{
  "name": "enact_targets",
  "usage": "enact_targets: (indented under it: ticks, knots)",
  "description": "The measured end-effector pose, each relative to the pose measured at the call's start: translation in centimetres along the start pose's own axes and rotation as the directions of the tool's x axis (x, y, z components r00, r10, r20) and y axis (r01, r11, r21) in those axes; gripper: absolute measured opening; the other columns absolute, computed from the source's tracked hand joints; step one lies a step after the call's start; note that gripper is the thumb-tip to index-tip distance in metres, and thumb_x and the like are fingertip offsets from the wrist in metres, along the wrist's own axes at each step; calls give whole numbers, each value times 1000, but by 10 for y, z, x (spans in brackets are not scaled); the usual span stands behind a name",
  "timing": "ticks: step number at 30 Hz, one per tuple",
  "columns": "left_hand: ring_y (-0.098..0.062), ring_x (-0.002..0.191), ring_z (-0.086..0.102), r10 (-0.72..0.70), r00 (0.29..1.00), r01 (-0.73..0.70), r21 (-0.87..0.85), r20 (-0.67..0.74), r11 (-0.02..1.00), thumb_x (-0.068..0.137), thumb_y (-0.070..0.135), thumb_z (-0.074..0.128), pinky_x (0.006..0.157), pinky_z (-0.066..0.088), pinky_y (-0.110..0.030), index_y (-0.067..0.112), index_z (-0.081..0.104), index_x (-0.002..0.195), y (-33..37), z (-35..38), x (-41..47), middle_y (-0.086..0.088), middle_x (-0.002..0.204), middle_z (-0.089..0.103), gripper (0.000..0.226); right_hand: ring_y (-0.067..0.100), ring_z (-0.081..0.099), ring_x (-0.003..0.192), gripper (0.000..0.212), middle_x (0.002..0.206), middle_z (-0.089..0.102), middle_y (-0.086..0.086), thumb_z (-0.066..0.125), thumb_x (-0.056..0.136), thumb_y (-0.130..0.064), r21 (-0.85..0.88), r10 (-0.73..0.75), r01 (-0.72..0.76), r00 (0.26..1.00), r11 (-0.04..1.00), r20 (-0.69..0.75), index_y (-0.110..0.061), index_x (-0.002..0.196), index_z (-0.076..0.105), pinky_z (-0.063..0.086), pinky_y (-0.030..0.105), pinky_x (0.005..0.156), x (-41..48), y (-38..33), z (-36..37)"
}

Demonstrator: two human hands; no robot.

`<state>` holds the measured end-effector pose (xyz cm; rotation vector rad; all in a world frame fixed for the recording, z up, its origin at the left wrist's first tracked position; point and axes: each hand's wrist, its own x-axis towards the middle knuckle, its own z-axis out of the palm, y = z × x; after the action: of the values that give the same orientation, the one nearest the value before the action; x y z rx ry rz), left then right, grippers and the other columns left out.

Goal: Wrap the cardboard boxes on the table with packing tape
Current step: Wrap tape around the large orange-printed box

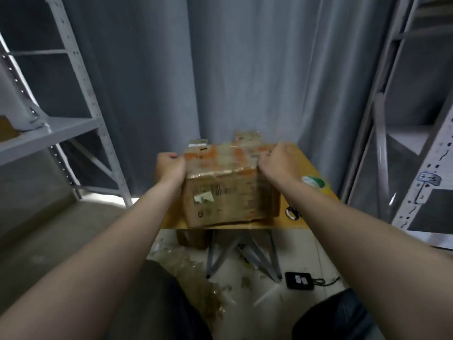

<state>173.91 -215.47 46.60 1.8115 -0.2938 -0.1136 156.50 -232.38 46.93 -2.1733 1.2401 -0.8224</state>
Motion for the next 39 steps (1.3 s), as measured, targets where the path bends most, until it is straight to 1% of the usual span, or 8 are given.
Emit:
enact_targets:
  ticks: [3, 7, 20, 26, 29, 33, 36, 39]
  knots:
    - [-40, 102, 69, -1, 996, -2, 34, 90, 999, 94, 19, 60, 76, 53, -38, 7, 69, 86, -17, 3, -13, -13, 91, 70, 17, 40, 57, 120, 36, 136, 55, 14, 49, 99, -37, 89, 98, -100, 995, 991, 20, -14, 126, 48, 48, 49, 101, -17, 27, 14]
    - [-35, 102, 70, -24, 994, 20, 34, 109, 999, 99, 36, 62, 95, 58, -45, 7, 76, 104, -24, 1, -11, -13, 106, 75, 33, 38, 58, 109, 31, 128, 59, 10, 48, 97, -42, 156, 86, -84, 996, 984, -8, -21, 119, 47, 49, 45, 90, -22, 37, 18]
    - [-28, 94, 72, -9, 997, 6, 44, 77, 999, 95, 22, 66, 91, 60, -43, 23, 68, 67, -24, 10, -4, 5, 81, 71, 29, 28, 57, 99, 24, 124, 61, 7, 47, 104, -43, 380, 169, -123, 982, 917, -89, -22, 114, 51, 41, 38, 77, -27, 58, 33]
    - [-30, 102, 70, 34, 995, -47, 145, 90, 988, 97, 27, 65, 96, 58, -44, 25, 74, 83, -21, 14, 5, -2, 104, 76, 17, 30, 59, 92, 45, 96, 67, 4, 29, 110, -43, 487, 265, -127, 938, 864, -224, -20, 93, 64, 43, 41, 79, -23, 74, 27]
    - [-36, 114, 65, 135, 988, -156, 405, 79, 901, 98, 30, 60, 97, 54, -44, 24, 74, 96, -11, 17, 5, -6, 122, 71, 15, 34, 62, 92, 32, 103, 71, 12, 39, 108, -32, 266, 217, -158, 954, 951, -208, -17, 98, 66, 51, 43, 78, -7, 98, 8]
    - [-39, 127, 51, 333, 917, -370, 779, 220, 506, 100, 26, 56, 102, 40, -49, 27, 75, 112, 16, 35, -2, -8, 126, 67, 22, 42, 38, 137, 33, 137, 58, 17, 48, 102, -19, -194, 229, -223, 973, 955, 7, -14, 134, 56, 42, 48, 101, 8, 128, -8]
    - [-38, 119, 59, 345, 882, -458, 760, 322, 461, 99, 26, 52, 95, 43, -43, 20, 73, 114, 30, 59, -12, -9, 124, 69, 26, 41, 16, 148, 40, 158, 28, 17, 39, 107, -21, -358, 353, -286, 926, 889, 136, -15, 147, 41, 25, 53, 117, 14, 136, -12]
    - [-39, 122, 59, 328, 883, -460, 758, 335, 463, 98, 28, 50, 97, 46, -47, 16, 72, 118, 31, 74, -20, -9, 130, 65, 32, 41, 23, 143, 39, 157, 31, 17, 41, 107, -17, -501, 288, -193, 950, 844, 120, -13, 146, 46, 27, 51, 119, 19, 146, -10]
